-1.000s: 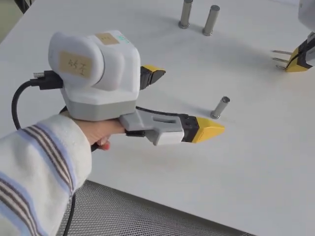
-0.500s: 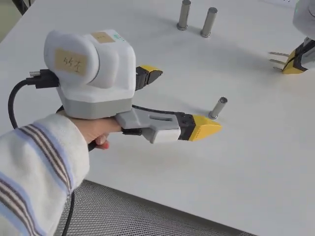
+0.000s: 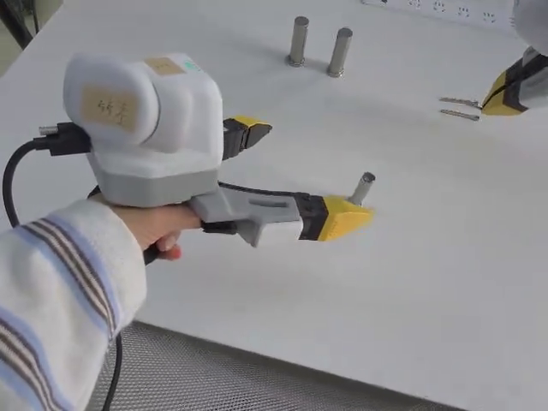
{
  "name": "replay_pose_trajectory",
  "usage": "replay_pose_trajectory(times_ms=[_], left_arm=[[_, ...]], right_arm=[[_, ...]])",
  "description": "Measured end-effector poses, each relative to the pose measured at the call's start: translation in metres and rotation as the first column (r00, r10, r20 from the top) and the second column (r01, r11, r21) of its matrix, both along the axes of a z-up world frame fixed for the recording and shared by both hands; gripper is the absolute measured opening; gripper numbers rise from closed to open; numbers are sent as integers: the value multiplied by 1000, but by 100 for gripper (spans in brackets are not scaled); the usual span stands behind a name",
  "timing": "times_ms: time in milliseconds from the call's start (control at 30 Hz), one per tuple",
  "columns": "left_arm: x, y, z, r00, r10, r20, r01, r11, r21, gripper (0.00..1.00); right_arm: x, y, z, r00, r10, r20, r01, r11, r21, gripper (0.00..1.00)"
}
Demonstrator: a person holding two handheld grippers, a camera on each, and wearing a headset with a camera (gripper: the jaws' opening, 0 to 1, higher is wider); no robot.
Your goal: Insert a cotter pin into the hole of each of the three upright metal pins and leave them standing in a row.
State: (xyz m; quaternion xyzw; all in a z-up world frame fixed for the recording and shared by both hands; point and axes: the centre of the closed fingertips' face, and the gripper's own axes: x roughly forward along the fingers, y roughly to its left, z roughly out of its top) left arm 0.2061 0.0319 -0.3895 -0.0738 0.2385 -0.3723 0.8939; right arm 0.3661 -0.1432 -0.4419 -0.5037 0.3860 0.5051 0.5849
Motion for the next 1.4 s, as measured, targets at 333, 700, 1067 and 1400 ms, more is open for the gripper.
replay_pose_trajectory(times_ms=[333,700,1067,1400], left_arm=[[8,-11,13,1000,-26,2,26,999,-27,83],[12,-26,20,997,-69,-19,69,997,-17,75],[10,-46,22,994,-92,-66,90,995,-31,64],[2,-61,34,990,-123,-74,114,987,-113,52]], right_arm=[[-37,21,34,997,22,80,-32,991,129,0],[-77,40,66,984,13,176,-60,963,264,0],[-121,64,82,961,30,275,-121,939,321,0],[-145,80,84,935,19,355,-154,921,357,0]])
